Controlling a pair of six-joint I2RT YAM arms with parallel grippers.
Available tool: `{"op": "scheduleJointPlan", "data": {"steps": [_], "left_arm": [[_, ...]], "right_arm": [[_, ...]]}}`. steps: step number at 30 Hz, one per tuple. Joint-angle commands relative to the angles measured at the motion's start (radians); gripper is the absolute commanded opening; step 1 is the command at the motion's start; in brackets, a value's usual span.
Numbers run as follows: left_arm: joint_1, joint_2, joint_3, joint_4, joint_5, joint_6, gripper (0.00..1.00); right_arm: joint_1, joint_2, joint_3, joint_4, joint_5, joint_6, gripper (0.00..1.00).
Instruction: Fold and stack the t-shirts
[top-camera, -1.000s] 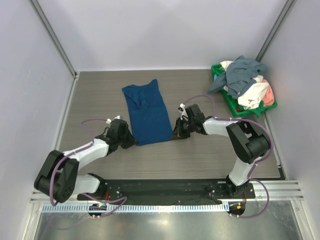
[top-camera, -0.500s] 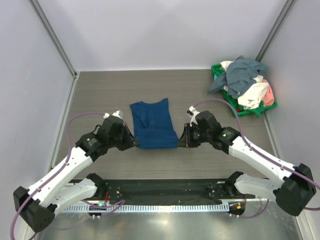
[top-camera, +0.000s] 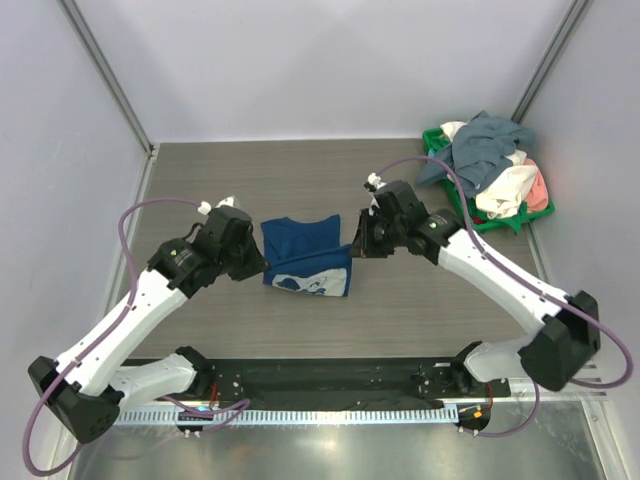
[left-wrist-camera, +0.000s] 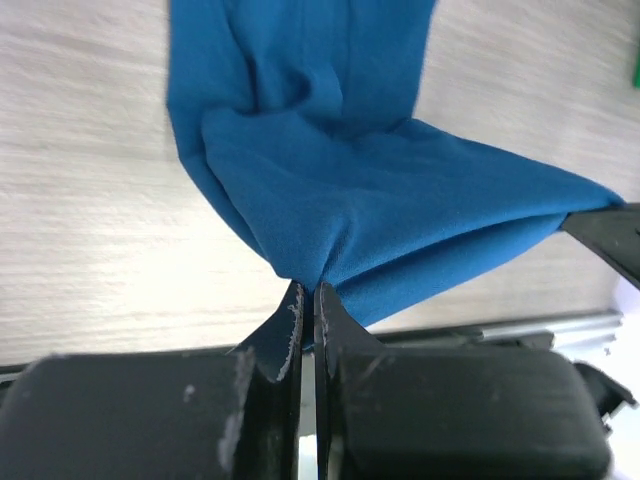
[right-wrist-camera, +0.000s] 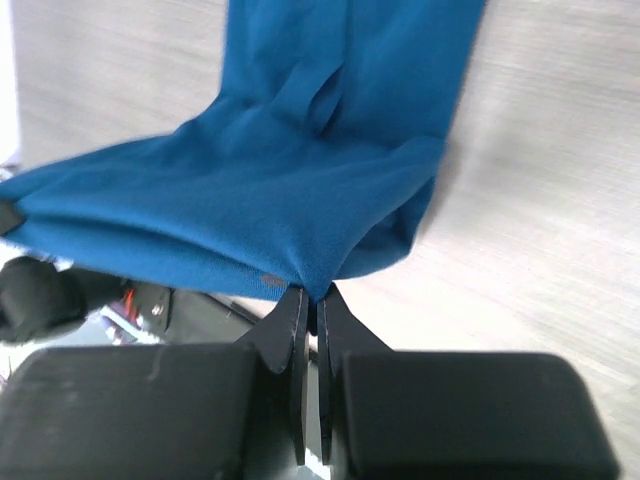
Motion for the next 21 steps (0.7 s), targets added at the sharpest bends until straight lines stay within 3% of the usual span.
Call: {"op": "scheduleJointPlan", "data": {"steps": [1,4,13,21], "left_arm": [[0.029,0.04,0.083,-0.033,-0.101,0.049,0.0],[0.086,0.091,0.125,-0.024,-0.095,0.088,0.0],[0.348,0.302,0.175,0.104,0.094,0.207,0.0],[0.442,0.592,0.324,0.174,0.229,0.258,0.0]], "right_arm": [[-0.061,0.092,0.12,-0.04,0.045,-0.086,0.01],[-0.09,0.177,0.206,-0.043,0.036,-0.12,0.01],[-0.184,0.428,0.407,-0.06,-0.054,-0.163,0.01],[-0.234,0.637,0.597,-0.076,-0.096,-0.179,0.01]]}}
